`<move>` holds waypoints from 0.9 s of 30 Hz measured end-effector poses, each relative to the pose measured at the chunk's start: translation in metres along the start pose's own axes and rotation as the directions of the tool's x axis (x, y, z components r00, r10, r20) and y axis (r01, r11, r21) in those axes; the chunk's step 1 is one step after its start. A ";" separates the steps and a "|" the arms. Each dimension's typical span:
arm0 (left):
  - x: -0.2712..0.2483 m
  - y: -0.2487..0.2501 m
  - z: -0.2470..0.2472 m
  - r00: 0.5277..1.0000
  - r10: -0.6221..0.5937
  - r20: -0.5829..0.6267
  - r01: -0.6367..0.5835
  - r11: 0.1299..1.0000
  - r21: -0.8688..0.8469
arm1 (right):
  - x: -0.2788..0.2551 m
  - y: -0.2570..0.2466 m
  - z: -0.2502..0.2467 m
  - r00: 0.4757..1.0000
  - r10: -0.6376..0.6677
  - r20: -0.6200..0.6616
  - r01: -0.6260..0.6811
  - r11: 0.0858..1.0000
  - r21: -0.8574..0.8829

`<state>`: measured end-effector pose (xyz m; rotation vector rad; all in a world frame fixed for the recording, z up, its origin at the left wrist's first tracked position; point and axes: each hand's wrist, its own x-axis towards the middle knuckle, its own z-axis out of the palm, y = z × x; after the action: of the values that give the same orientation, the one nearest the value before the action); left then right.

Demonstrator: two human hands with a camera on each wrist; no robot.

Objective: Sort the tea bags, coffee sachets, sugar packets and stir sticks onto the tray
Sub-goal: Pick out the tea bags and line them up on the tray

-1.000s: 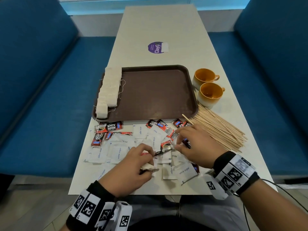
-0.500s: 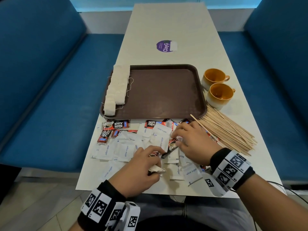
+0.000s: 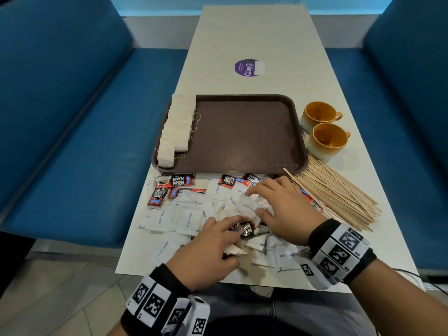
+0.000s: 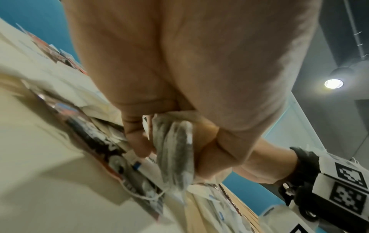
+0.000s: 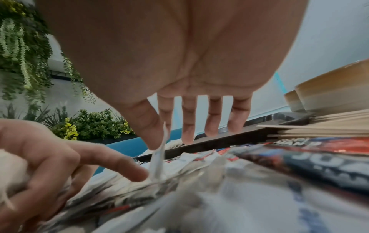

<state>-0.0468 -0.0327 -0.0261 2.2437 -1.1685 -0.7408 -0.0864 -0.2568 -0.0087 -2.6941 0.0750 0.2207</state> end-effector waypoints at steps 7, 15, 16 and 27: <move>-0.013 -0.013 -0.008 0.996 -0.072 -0.049 0.074 0.997 0.033 | 0.002 -0.003 0.003 0.991 0.005 0.134 0.016 0.988 -0.153; -0.027 -0.016 -0.009 0.997 -0.043 -0.063 0.043 0.999 -0.001 | 0.003 -0.019 0.000 0.996 0.043 0.080 -0.034 0.994 -0.104; -0.028 -0.016 -0.011 0.996 -0.043 -0.075 0.042 0.999 -0.006 | 0.003 -0.023 0.001 0.995 0.007 0.100 0.002 0.996 -0.087; -0.046 -0.048 -0.031 0.933 -0.294 -0.209 0.309 0.950 0.043 | -0.003 -0.017 0.003 0.982 -0.013 0.190 0.027 0.997 -0.076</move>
<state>-0.0211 0.0361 -0.0241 2.5274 -0.7767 -0.5733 -0.0884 -0.2399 -0.0043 -2.7348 -0.0187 0.4821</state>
